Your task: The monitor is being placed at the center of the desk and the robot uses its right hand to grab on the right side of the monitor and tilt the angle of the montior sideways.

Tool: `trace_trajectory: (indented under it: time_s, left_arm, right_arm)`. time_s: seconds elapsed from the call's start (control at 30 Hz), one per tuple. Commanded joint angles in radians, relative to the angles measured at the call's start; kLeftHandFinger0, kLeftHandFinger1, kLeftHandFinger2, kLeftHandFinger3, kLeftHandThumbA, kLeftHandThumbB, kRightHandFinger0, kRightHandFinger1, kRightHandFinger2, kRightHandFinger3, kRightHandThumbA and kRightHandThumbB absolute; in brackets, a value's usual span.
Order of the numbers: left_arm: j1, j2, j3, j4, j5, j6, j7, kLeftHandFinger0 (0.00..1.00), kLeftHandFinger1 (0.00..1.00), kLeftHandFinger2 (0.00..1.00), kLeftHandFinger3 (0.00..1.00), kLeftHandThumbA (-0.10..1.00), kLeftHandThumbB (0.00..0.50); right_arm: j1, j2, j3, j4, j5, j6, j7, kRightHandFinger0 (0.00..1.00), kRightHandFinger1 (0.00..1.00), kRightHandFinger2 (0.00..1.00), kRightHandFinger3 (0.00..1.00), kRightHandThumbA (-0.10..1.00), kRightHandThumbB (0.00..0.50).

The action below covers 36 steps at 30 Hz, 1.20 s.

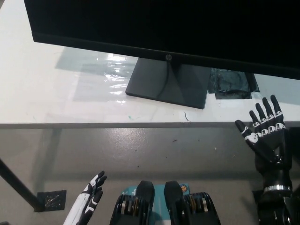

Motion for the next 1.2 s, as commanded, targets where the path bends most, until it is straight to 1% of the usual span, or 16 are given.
trace_trajectory:
  time_s: [0.0, 0.07, 0.13, 0.3, 0.37, 0.67, 0.7, 0.77, 0.8, 0.9, 1.0, 1.17]
  left_arm:
    - [0.01, 0.011, 0.0, -0.031, -0.008, -0.052, 0.006, 1.0, 1.0, 1.0, 1.0, 1.0, 0.353]
    - [0.011, 0.013, 0.003, -0.032, -0.007, -0.052, 0.007, 1.0, 1.0, 1.0, 1.0, 1.0, 0.352]
    - [0.007, 0.014, 0.001, -0.03, -0.005, -0.052, 0.008, 1.0, 1.0, 1.0, 1.0, 1.0, 0.349]
    - [0.005, 0.019, -0.003, -0.031, 0.003, -0.052, 0.012, 1.0, 1.0, 1.0, 1.0, 1.0, 0.344]
    - [0.005, 0.014, 0.001, -0.03, -0.006, -0.052, 0.009, 1.0, 1.0, 1.0, 1.0, 1.0, 0.342]
    - [0.007, 0.015, -0.002, -0.032, 0.004, -0.052, 0.014, 1.0, 1.0, 1.0, 1.0, 1.0, 0.348]
    - [0.001, 0.016, -0.003, -0.029, 0.003, -0.052, 0.014, 1.0, 1.0, 1.0, 1.0, 1.0, 0.347]
    - [0.0, 0.017, -0.003, -0.028, 0.004, -0.052, 0.014, 1.0, 1.0, 1.0, 1.0, 1.0, 0.347]
    - [-0.001, 0.016, -0.003, -0.029, 0.003, -0.052, 0.013, 1.0, 1.0, 1.0, 1.0, 1.0, 0.353]
    - [-0.001, 0.016, -0.003, -0.029, 0.003, -0.052, 0.014, 1.0, 1.0, 1.0, 1.0, 1.0, 0.356]
    - [-0.003, 0.018, -0.007, -0.029, 0.008, -0.052, 0.02, 1.0, 1.0, 1.0, 1.0, 1.0, 0.35]
    - [-0.003, 0.019, -0.008, -0.029, 0.008, -0.052, 0.021, 1.0, 1.0, 1.0, 1.0, 1.0, 0.353]
  right_arm:
    - [-0.151, 0.058, -0.183, 0.033, 0.597, 0.293, 0.14, 1.0, 1.0, 1.0, 1.0, 1.0, 0.323]
    - [-0.178, 0.061, -0.211, 0.073, 0.611, 0.315, 0.133, 1.0, 1.0, 1.0, 1.0, 1.0, 0.315]
    - [-0.196, 0.06, -0.232, 0.102, 0.618, 0.326, 0.14, 1.0, 1.0, 1.0, 1.0, 1.0, 0.326]
    - [-0.221, 0.069, -0.264, 0.127, 0.619, 0.348, 0.141, 1.0, 1.0, 1.0, 1.0, 1.0, 0.33]
    - [-0.265, 0.073, -0.286, 0.146, 0.63, 0.363, 0.127, 1.0, 1.0, 1.0, 1.0, 1.0, 0.334]
    - [-0.324, 0.084, -0.34, 0.207, 0.601, 0.396, 0.186, 1.0, 1.0, 1.0, 1.0, 1.0, 0.34]
    - [-0.358, 0.083, -0.353, 0.241, 0.598, 0.397, 0.192, 1.0, 1.0, 1.0, 1.0, 1.0, 0.332]
    - [-0.363, 0.088, -0.367, 0.246, 0.593, 0.409, 0.197, 1.0, 1.0, 1.0, 1.0, 1.0, 0.332]
    - [-0.394, 0.087, -0.378, 0.286, 0.58, 0.407, 0.209, 1.0, 1.0, 1.0, 1.0, 1.0, 0.34]
    - [-0.399, 0.092, -0.395, 0.292, 0.571, 0.42, 0.218, 1.0, 1.0, 1.0, 1.0, 1.0, 0.339]
    - [-0.462, 0.087, -0.417, 0.395, 0.54, 0.405, 0.238, 1.0, 1.0, 1.0, 1.0, 1.0, 0.337]
    - [-0.471, 0.093, -0.438, 0.409, 0.523, 0.415, 0.253, 1.0, 1.0, 1.0, 1.0, 1.0, 0.337]
